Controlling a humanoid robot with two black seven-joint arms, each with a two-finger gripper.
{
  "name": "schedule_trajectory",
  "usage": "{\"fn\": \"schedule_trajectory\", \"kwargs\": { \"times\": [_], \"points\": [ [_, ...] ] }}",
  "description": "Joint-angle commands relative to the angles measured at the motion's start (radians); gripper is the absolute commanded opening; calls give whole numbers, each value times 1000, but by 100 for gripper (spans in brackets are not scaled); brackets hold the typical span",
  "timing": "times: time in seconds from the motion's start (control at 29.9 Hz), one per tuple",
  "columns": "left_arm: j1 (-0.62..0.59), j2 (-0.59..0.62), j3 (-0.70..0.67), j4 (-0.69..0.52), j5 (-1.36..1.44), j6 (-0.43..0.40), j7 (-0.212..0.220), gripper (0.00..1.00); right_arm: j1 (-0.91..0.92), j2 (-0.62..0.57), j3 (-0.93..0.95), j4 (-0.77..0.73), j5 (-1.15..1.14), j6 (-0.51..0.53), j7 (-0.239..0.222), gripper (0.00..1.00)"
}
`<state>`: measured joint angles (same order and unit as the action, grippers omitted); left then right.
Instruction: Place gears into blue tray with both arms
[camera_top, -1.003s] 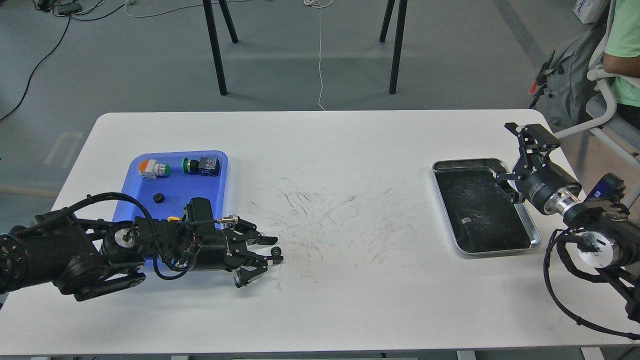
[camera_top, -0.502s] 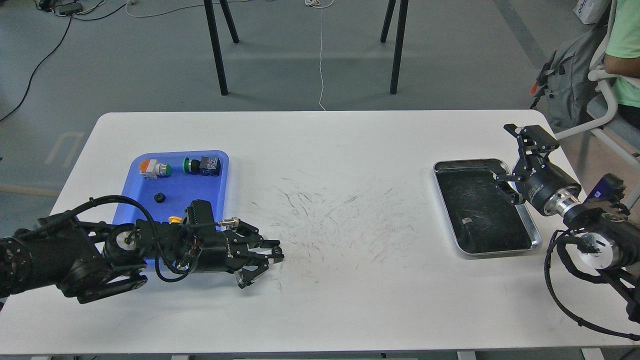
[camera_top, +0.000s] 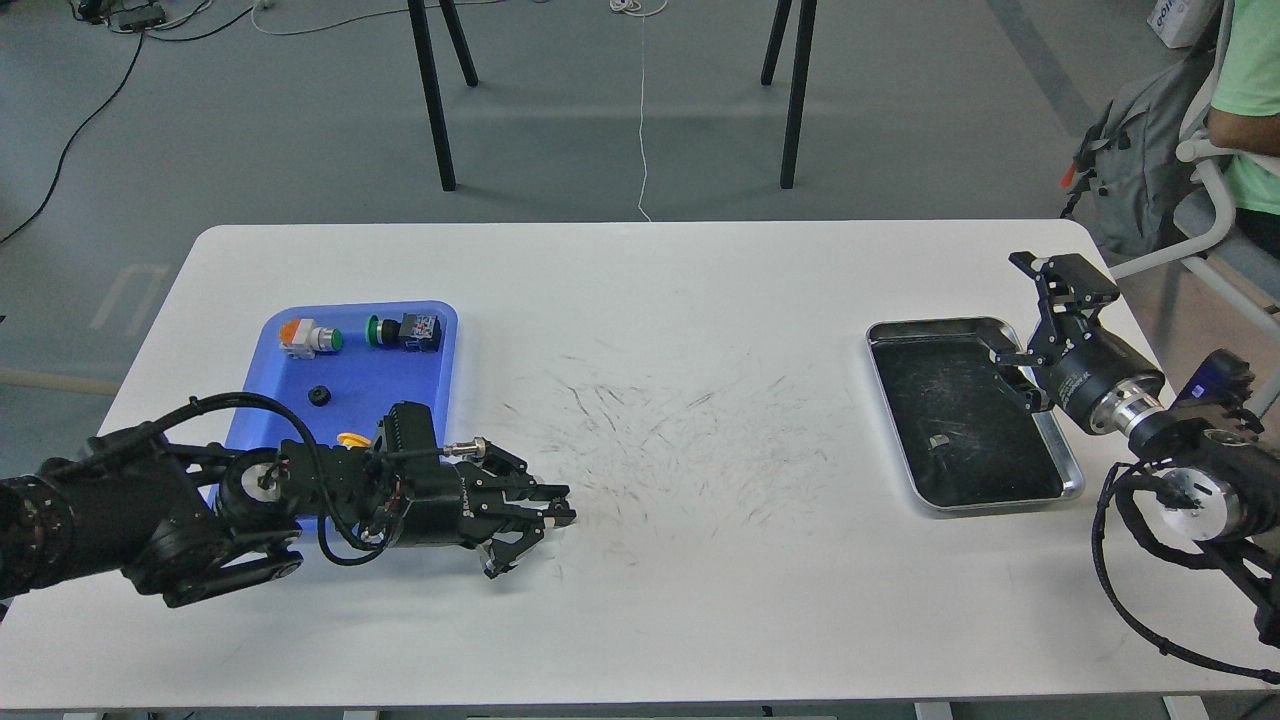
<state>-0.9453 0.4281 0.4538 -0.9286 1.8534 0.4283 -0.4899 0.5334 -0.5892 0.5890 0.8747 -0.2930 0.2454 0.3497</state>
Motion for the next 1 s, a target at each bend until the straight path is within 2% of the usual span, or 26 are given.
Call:
{"fn": "schedule_trajectory", "kwargs": {
  "times": [0.0,0.47,0.74,0.97],
  "points": [
    [-1,1,-3,4,-2,0,1,16,-1,0,-1,1,-3,0,0,94],
    [-89,29,-43,4,-49,-3,1,15,0,14,-14,1,-3,-12,0,94],
    [-151,135,-49,7,-124,-5,1,16,7,20,-14,3,-3,-12,0,94],
    [-142,244,-49,8,-184,-13,1,16,16,22,0,7,2,-14,0,94]
  ]
}}
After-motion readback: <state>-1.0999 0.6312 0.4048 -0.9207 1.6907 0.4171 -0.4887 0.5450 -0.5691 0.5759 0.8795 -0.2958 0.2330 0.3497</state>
